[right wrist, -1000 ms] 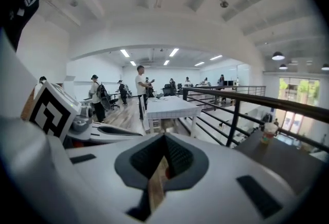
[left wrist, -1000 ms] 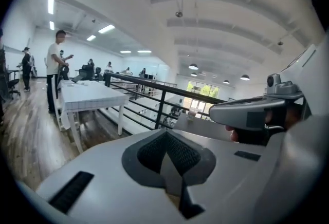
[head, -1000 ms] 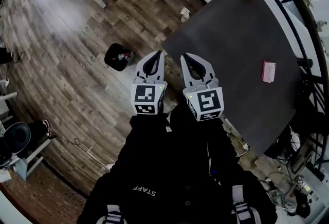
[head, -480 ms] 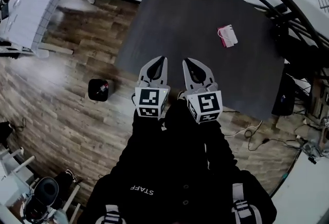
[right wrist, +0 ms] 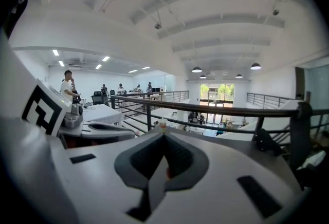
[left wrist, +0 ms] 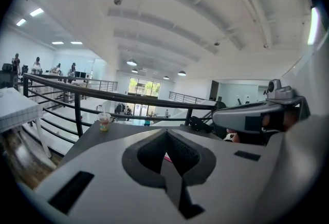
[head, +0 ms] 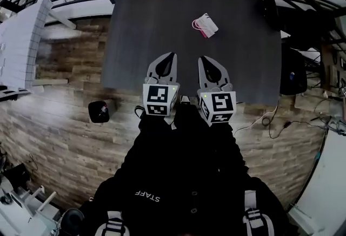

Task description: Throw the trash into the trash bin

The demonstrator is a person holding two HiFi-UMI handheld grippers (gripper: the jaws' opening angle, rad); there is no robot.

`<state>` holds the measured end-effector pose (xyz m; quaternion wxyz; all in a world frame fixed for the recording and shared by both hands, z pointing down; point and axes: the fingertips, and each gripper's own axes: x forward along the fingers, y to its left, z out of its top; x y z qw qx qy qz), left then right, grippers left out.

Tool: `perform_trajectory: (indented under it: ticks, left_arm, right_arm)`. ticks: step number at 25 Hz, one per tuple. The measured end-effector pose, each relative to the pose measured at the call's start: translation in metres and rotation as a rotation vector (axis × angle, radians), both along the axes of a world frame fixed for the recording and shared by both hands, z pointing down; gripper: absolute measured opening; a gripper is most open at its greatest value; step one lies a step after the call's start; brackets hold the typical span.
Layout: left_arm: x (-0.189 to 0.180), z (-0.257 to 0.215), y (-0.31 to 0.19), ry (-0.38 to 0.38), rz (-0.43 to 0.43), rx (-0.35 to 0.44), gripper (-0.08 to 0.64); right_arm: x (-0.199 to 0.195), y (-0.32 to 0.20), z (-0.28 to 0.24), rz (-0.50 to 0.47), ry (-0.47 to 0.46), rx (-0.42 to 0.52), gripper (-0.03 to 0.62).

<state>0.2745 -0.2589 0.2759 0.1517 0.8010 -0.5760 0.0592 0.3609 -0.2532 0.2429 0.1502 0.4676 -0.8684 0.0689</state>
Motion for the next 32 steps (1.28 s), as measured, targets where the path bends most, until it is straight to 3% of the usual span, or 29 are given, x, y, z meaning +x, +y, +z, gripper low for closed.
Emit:
perform_trajectory:
  ticks: [6,13,19,32]
  left_arm:
    - [0.048,-0.021,-0.007,-0.010,0.085,0.034,0.000]
    - [0.080,-0.032,-0.024,-0.019,0.125,0.063,0.000]
    - [0.094,-0.017,-0.030,0.004,0.126,0.025,0.000]
    - [0.093,0.031,-0.047,-0.021,0.075,-0.063,0.000]
  right_arm:
    - [0.041,0.000,-0.017,0.083,-0.023,0.029,0.015]
    - [0.068,-0.014,-0.021,0.122,-0.034,0.035,0.015]
    - [0.083,-0.019,-0.010,0.118,-0.039,0.019,0.015]
    - [0.092,-0.045,0.032,0.079,-0.036,-0.051,0.015]
